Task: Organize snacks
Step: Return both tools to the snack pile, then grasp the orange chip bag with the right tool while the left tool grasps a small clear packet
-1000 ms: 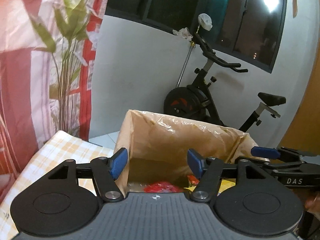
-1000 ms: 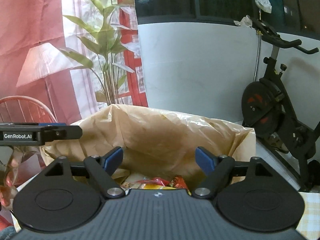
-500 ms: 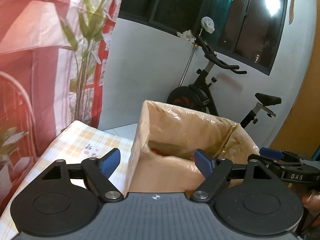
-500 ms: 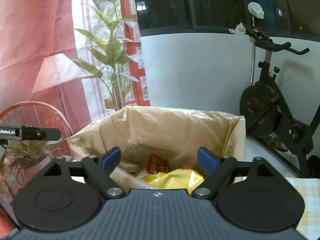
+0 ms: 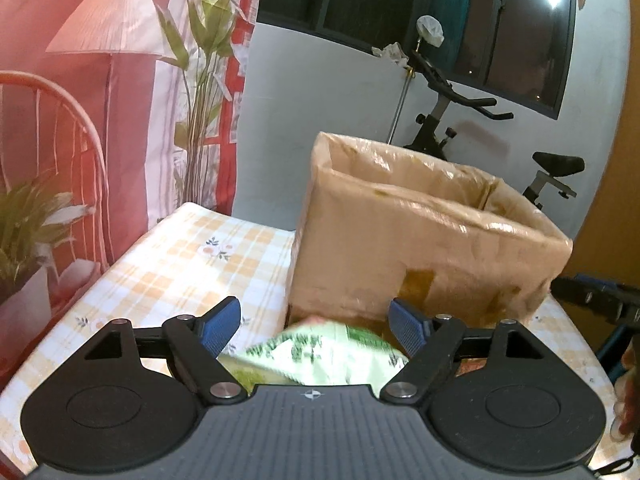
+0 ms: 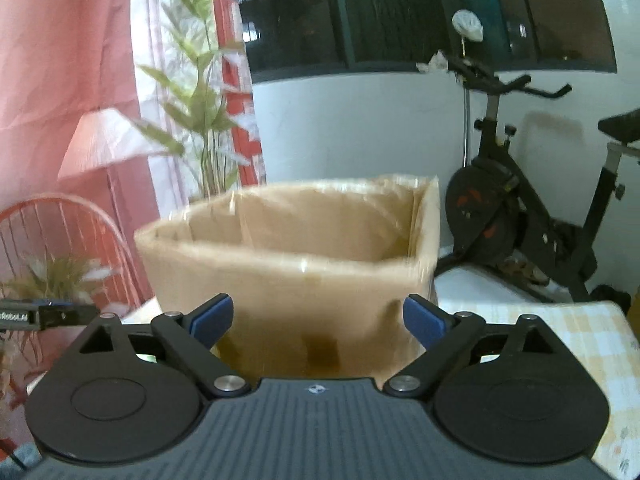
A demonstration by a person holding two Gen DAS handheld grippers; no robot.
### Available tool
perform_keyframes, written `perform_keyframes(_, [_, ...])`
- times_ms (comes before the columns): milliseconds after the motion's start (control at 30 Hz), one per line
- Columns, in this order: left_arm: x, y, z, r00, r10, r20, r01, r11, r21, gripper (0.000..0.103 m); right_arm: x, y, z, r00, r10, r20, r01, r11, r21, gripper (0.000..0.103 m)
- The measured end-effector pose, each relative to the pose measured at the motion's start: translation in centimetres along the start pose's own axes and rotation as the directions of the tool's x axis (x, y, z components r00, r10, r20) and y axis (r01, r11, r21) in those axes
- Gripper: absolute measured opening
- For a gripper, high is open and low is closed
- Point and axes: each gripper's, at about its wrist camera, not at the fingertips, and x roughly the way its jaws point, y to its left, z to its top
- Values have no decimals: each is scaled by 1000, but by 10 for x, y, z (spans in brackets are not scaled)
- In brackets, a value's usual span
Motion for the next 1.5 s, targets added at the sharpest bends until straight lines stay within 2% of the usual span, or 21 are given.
perform_keyframes(233, [-5,-9,-28,1000,5,2,-5,1000,3,83,8,7,-50,992,19,-124,-15,999,29,94])
perform_keyframes(467, [-1,-1,-49,998,33,-49,-35,999,-39,83,18,12,-97,963,55,-263,-36,996,76,94])
perform_keyframes(800, [-2,1,-57,997,58,-53,-60,997,-45,83,38,10,-126,934,54,-354,-11,993,121,92])
perform_keyframes(867, [-2,1,-57,997,60,-52,-63,997,-49,83,40,10,-130,932,84,-352,-38,990,135,83])
perform_keyframes(933, [-1,1,-59,997,59,-59,-61,997,-47,83,40,15,-132,938,79,-336,-47,994,103,78])
perform_keyframes(967, [-1,0,-60,996,58,-64,-60,997,-43,83,39,16,-132,941,82,-327,-55,994,91,70])
perform_keyframes(1167, [9,-7,-76,991,12,-134,-17,999,-38,83,26,12,-132,964,82,-253,-58,993,103,67])
perform_keyframes(1267, [14,-12,-84,984,-39,-174,31,998,-50,80,20,10,-129,974,61,-220,-41,995,94,67])
perform_keyframes(1433, [15,-24,-91,972,-126,-196,122,992,-34,60,16,7,-126,982,10,-187,3,998,66,67])
perform_keyframes(1500, [16,-29,-94,968,-139,-209,138,990,-17,57,15,6,-127,983,-2,-184,14,998,65,67])
